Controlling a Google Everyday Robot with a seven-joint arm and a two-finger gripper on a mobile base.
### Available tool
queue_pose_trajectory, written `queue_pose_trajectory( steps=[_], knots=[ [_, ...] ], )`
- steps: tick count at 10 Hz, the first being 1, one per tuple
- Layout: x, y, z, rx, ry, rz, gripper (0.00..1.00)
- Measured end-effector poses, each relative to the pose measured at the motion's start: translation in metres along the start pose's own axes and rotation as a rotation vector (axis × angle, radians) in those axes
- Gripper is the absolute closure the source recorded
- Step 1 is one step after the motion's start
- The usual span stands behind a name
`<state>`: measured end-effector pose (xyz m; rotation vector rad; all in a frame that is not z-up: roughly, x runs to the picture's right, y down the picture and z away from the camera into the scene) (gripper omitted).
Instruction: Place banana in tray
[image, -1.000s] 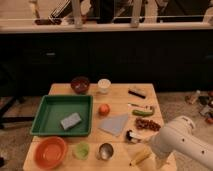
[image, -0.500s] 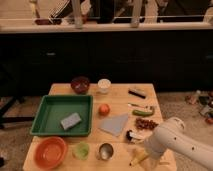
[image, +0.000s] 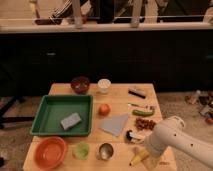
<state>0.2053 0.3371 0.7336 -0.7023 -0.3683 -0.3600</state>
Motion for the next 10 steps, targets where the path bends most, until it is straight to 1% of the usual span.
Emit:
queue_pose_trajectory(
  steps=[1,2,3,4,5,6,7,8,10],
  knots=[
    [0.004,0.001,-0.001,0.002,-0.008,0.007,0.47],
    [0.008,0.001,-0.005,0.016,-0.024,0.016,0.59],
    [0.01,0.001,-0.009,0.027,-0.037,0.021,0.67],
    [0.013,0.001,-0.015,0.046,-0.055,0.028,0.77],
    [0.015,0.001,-0.021,0.067,-0.075,0.034,0.9],
    [0.016,0.001,-0.025,0.08,-0.085,0.037,0.96],
    [0.016,0.002,-0.029,0.092,-0.095,0.037,1.0],
    [0.014,0.002,-0.034,0.102,-0.1,0.033,1.0],
    [-0.001,-0.003,-0.052,0.112,-0.095,-0.002,1.0]
  ],
)
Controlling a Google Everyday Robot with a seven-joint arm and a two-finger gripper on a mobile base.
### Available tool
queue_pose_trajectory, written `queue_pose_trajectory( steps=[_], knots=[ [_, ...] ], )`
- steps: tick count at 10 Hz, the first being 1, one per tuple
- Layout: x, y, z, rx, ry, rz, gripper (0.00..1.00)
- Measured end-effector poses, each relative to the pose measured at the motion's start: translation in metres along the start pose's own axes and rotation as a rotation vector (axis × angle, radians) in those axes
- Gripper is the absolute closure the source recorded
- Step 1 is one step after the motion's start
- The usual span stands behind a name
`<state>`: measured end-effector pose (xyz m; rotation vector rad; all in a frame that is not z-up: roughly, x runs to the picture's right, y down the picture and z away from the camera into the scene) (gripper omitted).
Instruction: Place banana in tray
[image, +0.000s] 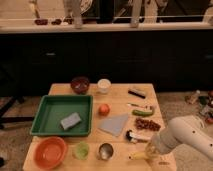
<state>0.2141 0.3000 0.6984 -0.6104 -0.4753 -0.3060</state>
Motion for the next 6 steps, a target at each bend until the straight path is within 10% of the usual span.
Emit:
queue_pose_trajectory(
  steps=[6],
  knots=[
    [-0.064,-0.028,-0.046,0.018,0.061,-0.111,1.0]
  ],
)
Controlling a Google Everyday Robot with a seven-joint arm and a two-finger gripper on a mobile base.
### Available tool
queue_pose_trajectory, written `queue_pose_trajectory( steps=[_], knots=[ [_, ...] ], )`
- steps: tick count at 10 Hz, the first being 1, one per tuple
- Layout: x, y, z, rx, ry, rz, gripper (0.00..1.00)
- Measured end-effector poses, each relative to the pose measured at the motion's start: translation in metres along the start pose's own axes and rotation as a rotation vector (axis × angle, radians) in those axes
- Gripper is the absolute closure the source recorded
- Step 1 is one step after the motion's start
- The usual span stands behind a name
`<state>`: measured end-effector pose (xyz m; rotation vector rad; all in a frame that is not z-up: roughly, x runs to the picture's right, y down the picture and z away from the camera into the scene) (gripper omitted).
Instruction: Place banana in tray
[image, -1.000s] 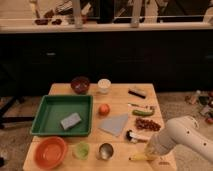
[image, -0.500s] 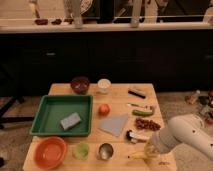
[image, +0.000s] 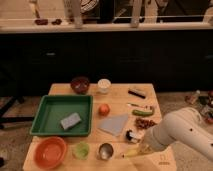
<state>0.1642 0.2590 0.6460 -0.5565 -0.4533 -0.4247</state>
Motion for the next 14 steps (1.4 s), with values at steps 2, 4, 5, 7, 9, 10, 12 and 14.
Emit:
queue_pose_trajectory(
  steps=[2,4,5,7,9,10,12,14],
  knots=[
    [-0.027,-0.027,0.003,-0.002,0.019,-0.039,1.0],
    [-0.056,-0.056,0.011,-0.009,0.031,-0.077,1.0],
    [-0.069,-0.072,0.015,-0.009,0.037,-0.092,1.0],
    [-0.084,-0.094,0.019,-0.007,0.049,-0.108,1.0],
    [-0.084,-0.097,0.018,-0.006,0.053,-0.107,1.0],
    [-0.084,-0.096,0.018,-0.005,0.053,-0.106,1.0],
    [-0.085,-0.097,0.019,-0.006,0.052,-0.109,1.0],
    [-0.084,-0.097,0.019,-0.006,0.052,-0.109,1.0]
  ],
)
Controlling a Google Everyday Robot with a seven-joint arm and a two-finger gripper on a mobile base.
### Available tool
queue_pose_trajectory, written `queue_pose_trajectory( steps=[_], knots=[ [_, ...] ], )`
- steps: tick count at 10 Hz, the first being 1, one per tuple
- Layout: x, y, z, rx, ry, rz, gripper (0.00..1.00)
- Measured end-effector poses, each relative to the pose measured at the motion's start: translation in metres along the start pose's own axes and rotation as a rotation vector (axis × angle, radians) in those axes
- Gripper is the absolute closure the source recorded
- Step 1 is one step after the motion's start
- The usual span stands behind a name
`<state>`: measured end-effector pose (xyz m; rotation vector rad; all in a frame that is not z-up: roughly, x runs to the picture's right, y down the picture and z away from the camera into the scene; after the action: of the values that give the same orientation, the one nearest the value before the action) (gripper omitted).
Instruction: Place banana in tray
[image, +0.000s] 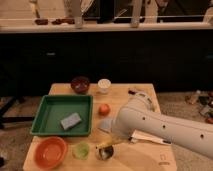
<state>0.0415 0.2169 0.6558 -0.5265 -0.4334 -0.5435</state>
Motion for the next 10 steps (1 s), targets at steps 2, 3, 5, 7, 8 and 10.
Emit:
queue_pose_trajectory(
  steps=[2,3,5,7,8,10],
  knots=[
    [0.001,-0.002,0.0,0.001,0.001,-0.002,1.0],
    [-0.002,-0.008,0.002,0.004,-0.002,-0.014,1.0],
    [-0.011,-0.036,0.007,0.032,-0.012,-0.035,1.0],
    [-0.014,-0.049,0.009,0.054,-0.018,-0.043,1.0],
    [-0.017,-0.059,0.012,0.069,-0.023,-0.047,1.0],
    [-0.023,-0.077,0.019,0.092,-0.038,-0.056,1.0]
  ],
)
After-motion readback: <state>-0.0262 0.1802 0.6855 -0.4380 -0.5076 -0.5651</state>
